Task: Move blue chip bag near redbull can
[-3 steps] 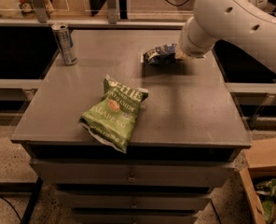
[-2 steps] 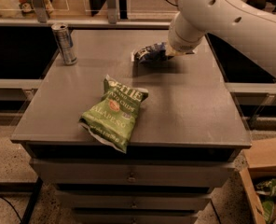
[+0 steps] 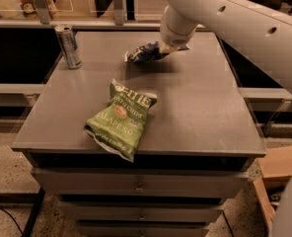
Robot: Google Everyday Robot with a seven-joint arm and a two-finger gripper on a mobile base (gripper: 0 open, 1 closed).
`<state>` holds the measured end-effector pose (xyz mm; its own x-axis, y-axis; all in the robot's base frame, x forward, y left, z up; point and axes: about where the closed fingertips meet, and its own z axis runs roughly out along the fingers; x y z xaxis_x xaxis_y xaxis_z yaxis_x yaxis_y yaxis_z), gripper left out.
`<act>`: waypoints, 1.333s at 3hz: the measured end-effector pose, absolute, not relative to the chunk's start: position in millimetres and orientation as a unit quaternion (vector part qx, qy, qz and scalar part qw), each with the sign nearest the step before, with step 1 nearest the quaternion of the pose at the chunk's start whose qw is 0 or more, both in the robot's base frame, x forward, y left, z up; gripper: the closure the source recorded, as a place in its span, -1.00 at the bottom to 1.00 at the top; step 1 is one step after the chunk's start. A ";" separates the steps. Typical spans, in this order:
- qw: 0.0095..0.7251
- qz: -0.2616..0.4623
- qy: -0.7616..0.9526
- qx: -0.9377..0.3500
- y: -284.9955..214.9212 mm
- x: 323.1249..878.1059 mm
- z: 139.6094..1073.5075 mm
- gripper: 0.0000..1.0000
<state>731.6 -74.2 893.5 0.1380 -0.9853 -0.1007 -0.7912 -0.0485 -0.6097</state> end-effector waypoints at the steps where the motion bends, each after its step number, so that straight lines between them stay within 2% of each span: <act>1: 0.278 -0.165 0.617 -0.717 -50.5 737.2 896.4 1.00; 4: 0.291 -0.135 0.580 -0.749 4.3 735.7 895.1 1.00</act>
Offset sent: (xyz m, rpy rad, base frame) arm 0.0080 0.0696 0.0046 0.0331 0.0267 0.1441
